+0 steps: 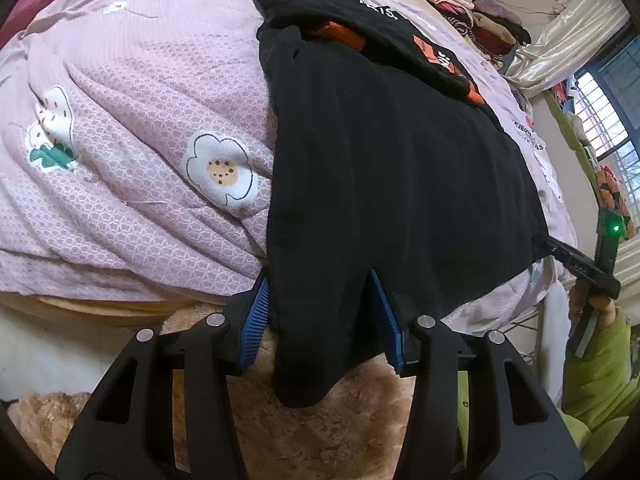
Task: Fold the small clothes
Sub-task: 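Grasp the side edge of the black sweatshirt with both grippers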
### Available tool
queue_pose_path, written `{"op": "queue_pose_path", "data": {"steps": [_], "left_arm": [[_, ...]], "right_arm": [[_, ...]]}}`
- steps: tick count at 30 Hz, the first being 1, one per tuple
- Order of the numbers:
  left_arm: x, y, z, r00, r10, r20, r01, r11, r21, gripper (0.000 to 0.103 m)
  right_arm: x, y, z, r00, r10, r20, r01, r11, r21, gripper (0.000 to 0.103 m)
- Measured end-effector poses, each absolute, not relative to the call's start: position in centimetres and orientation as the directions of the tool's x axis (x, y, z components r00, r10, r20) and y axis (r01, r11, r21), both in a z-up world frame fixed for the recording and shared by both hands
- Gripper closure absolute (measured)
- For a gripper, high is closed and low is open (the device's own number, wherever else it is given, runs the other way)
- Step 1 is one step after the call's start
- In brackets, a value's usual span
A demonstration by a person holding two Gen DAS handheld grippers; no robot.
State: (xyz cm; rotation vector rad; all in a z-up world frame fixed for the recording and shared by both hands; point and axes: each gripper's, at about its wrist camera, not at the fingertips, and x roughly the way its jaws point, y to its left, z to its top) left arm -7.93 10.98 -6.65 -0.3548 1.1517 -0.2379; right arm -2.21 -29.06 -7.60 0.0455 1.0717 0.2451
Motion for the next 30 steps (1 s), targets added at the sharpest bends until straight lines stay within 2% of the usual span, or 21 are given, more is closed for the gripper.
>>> {"op": "queue_pose_path", "data": {"steps": [2,4,7,9,12,14,16,24,30], "left_arm": [[-7.9,11.2,-6.8,0.387,-0.37,-0.844,-0.002,0.915,-0.403,0.063],[-7.8,11.3,-6.8,0.385,-0.376,-0.843,-0.006,0.912,-0.409,0.063],[-7.8,11.2,-6.7,0.385,-0.37,-0.846,0.003,0.916,-0.4,0.068],[-7.8,11.1,-6.7,0.384,-0.378,-0.842,0.008,0.914,-0.406,0.073],[-7.9,11.1,-6.6,0.386,-0.383,-0.839,0.01,0.911,-0.412,0.08],[-7.9,11.0,-6.4,0.392,-0.389,-0.834,0.014,0.909,-0.417,0.092],[-8.0,10.9,-6.1,0.398,-0.385,-0.833,0.019,0.911,-0.412,0.095],[-8.3,11.7,-4.9,0.419,-0.401,-0.815,0.007,0.899,-0.439,0.098],[-9.1,11.7,-3.8,0.428,-0.412,-0.805,0.01,0.892,-0.451,0.099]], "right_arm": [[-2.2,-29.1,-7.8,0.459,0.218,-0.862,-0.177,0.972,0.152,0.042],[-2.4,-29.0,-7.5,0.465,0.228,-0.856,-0.192,0.969,0.154,0.069],[-2.5,-29.0,-7.0,0.474,0.205,-0.856,-0.207,0.971,0.118,0.087],[-2.5,-29.6,-6.6,0.488,0.213,-0.847,-0.187,0.973,0.137,0.094],[-2.8,-29.9,-5.5,0.515,0.249,-0.82,-0.189,0.966,0.175,0.095],[-2.8,-29.7,-4.4,0.538,0.287,-0.793,-0.211,0.956,0.203,0.095],[-2.7,-29.6,-3.1,0.568,0.318,-0.759,-0.226,0.947,0.228,0.095],[-1.9,-30.2,0.5,0.671,0.355,-0.65,-0.225,0.934,0.278,0.095],[-1.8,-30.4,1.4,0.7,0.362,-0.616,-0.209,0.928,0.308,0.095]]}}
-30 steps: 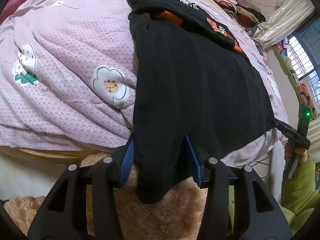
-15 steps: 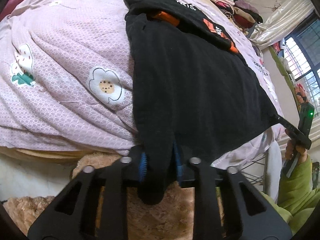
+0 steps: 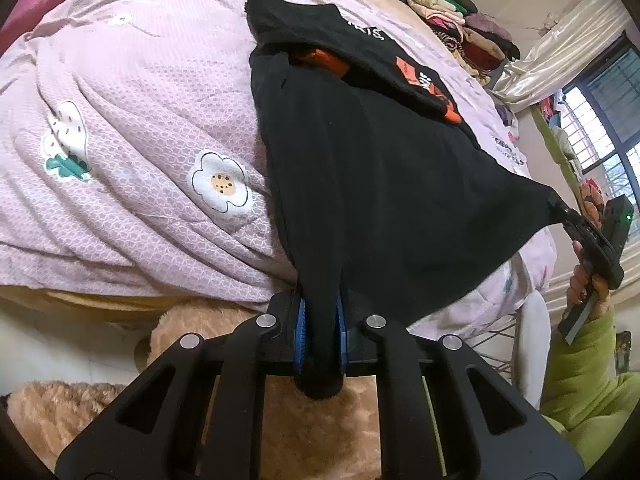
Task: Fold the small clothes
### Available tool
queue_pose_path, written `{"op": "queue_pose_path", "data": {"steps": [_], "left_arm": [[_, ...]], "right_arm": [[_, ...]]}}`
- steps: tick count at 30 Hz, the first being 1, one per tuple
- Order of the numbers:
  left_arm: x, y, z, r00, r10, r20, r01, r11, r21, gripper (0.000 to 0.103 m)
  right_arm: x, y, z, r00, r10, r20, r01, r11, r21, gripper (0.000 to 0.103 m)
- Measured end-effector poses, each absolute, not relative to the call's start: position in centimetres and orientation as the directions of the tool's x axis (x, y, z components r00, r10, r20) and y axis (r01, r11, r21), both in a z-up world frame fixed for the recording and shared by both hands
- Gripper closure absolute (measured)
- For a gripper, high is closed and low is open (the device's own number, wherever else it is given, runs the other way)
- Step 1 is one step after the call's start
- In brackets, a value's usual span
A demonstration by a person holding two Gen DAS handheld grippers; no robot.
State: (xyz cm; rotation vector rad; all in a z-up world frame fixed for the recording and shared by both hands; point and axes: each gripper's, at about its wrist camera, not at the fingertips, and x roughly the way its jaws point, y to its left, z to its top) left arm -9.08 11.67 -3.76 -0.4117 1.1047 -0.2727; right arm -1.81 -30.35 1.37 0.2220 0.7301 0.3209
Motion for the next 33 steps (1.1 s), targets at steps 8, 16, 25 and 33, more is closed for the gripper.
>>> {"op": "queue_pose_path", "data": {"steps": [8,16,25,33], "left_arm": [[-9.4,12.0,-0.9,0.491,-0.426,-0.76,0.031,0.88,-0.474,0.101],[-7.6,13.5,1.8,0.563,-0.438,-0.701,0.027,0.857,-0.514,0.101],[-5.1,14.7,4.3,0.631,-0.419,-0.653,0.029,0.854,-0.519,0.101],[-2.7,15.8,5.7,0.676,-0.395,-0.622,0.013,0.85,-0.526,0.101]], "right_arm": [[-1.7,-30.6,2.0,0.726,0.368,-0.581,-0.204,0.922,0.33,0.095],[-1.3,-31.0,2.8,0.756,0.365,-0.544,-0.193,0.917,0.348,0.095],[0.6,-31.2,4.8,0.796,0.349,-0.494,-0.185,0.918,0.35,0.095],[3.7,-31.0,6.8,0.826,0.341,-0.449,-0.188,0.917,0.351,0.095]]}}
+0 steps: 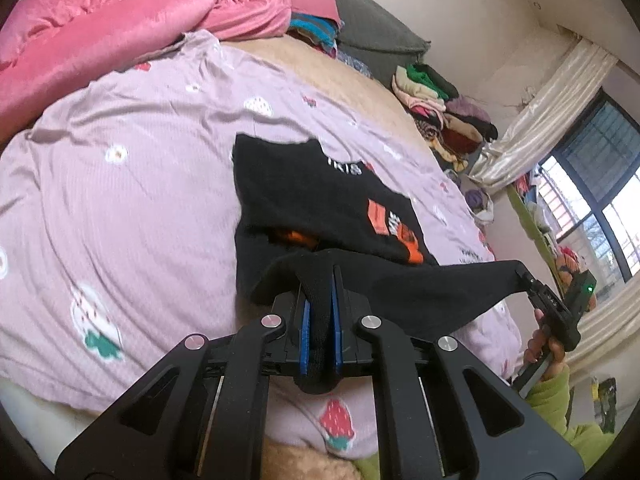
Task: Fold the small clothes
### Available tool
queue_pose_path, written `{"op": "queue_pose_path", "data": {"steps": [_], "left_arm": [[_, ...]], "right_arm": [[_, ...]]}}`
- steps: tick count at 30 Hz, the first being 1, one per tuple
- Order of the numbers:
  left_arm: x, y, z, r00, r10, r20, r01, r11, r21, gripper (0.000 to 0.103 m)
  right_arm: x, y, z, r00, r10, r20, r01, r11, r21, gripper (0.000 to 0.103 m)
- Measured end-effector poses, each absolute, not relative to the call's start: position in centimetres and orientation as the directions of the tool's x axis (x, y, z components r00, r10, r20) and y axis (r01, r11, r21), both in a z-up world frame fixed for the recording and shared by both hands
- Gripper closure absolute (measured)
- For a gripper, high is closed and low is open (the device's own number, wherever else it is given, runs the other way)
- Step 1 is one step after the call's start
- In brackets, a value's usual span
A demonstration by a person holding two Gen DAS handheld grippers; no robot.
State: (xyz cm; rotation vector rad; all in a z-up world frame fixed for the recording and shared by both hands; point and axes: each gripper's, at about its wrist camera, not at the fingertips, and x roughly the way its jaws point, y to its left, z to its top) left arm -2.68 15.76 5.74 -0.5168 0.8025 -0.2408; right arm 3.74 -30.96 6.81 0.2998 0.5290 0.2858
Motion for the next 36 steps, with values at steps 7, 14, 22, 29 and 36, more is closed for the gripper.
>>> {"op": "queue_pose_path", "data": {"steps": [7,14,22,29,36], "left_arm": [[-0.5,15.5,7.1,0.708,-0.342,-0.618,0.013,0.881,-0.472,0.101],[1.9,15.9,7.8,0.726,-0.319,-0.609,0.001,0.886,-0.463,0.101],[4.8,16.1,7.7,0.749,-0.254,-0.612,-0.029,0.91,-0.413,0.101],[7.7,16.4,6.8,0.747,-0.228,-0.625,-0.056,0.915,-0.401,0.101],[9.9,16.4,5.6,0.737,-0.21,-0.642,-0.068,0.923,-0.38,0.101]], "right_arm": [[6.7,-30.4,7.6,0.833,0.322,-0.45,-0.184,0.928,0.324,0.095],[9.1,-29.9,7.6,0.834,0.308,-0.458,-0.177,0.935,0.307,0.095],[12.3,-29.2,7.3,0.829,0.294,-0.475,-0.169,0.943,0.287,0.095],[15.1,-28.4,6.5,0.821,0.273,-0.501,-0.156,0.952,0.263,0.095],[17.3,-27.6,5.3,0.806,0.256,-0.534,-0.143,0.959,0.245,0.095]]}}
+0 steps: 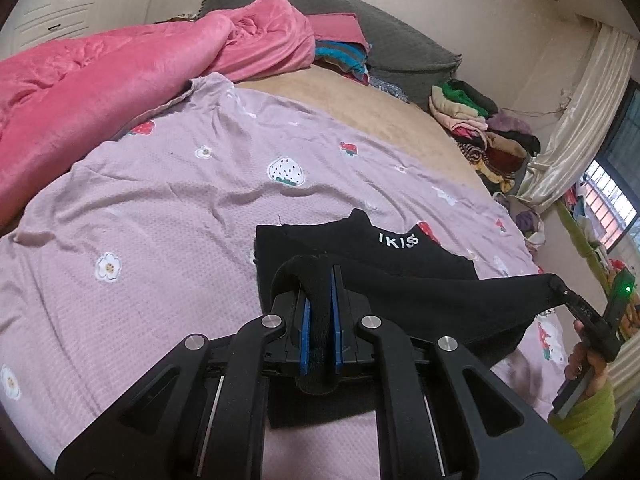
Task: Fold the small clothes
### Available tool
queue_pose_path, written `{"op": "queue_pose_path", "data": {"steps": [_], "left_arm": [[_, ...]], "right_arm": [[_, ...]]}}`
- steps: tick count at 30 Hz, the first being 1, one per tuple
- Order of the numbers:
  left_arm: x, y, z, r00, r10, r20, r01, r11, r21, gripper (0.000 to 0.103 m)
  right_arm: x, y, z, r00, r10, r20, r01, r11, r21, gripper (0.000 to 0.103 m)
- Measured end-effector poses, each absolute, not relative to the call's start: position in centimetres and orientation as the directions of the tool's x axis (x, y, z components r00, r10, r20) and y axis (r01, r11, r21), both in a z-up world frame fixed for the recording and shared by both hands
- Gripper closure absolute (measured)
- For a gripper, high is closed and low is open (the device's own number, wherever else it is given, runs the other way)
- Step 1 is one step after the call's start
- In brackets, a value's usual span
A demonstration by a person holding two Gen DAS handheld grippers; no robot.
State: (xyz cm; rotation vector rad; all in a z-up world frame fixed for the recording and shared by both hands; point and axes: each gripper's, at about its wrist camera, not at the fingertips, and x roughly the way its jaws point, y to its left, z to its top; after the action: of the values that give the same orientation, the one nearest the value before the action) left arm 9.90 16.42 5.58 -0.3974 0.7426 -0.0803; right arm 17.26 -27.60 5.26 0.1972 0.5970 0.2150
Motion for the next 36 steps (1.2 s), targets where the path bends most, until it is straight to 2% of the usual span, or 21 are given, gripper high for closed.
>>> {"op": "queue_pose_path", "data": {"steps": [20,27,29,30,31,34,36], "left_arm": [[13.5,16.6,1.8,0.698,-0.172,-0.695,-0.103,0.937,-0.335,0.101],[13.7,16.4,1.5,0.692,-0.17,-0.701,-0.099,0.94,-0.326,0.099],[13.7,16.3,1.5,0.694,-0.171,-0.699,-0.098,0.94,-0.328,0.097],[13.7,16.3,1.6,0.695,-0.172,-0.698,-0.096,0.94,-0.328,0.097],[13.6,16.3,1.6,0.696,-0.17,-0.698,-0.096,0.941,-0.326,0.095],[13.5,16.2,1.6,0.696,-0.167,-0.699,-0.097,0.942,-0.321,0.093],[13.4,16.3,1.7,0.699,-0.161,-0.696,-0.102,0.942,-0.32,0.088]], "right_arm": [[22.3,-26.0,0.9,0.754,0.184,-0.631,-0.088,0.98,0.181,0.095],[22.5,-25.4,0.4,0.759,0.16,-0.631,-0.083,0.985,0.151,0.09],[22.4,-25.4,0.4,0.761,0.154,-0.63,-0.08,0.986,0.144,0.079],[22.3,-25.4,0.5,0.765,0.155,-0.625,-0.08,0.986,0.147,0.069],[22.2,-25.4,0.6,0.769,0.156,-0.621,-0.079,0.986,0.149,0.063],[21.9,-25.4,1.0,0.779,0.149,-0.609,-0.078,0.987,0.141,0.054],[21.5,-25.4,1.4,0.788,0.145,-0.598,-0.08,0.988,0.134,0.047]]}}
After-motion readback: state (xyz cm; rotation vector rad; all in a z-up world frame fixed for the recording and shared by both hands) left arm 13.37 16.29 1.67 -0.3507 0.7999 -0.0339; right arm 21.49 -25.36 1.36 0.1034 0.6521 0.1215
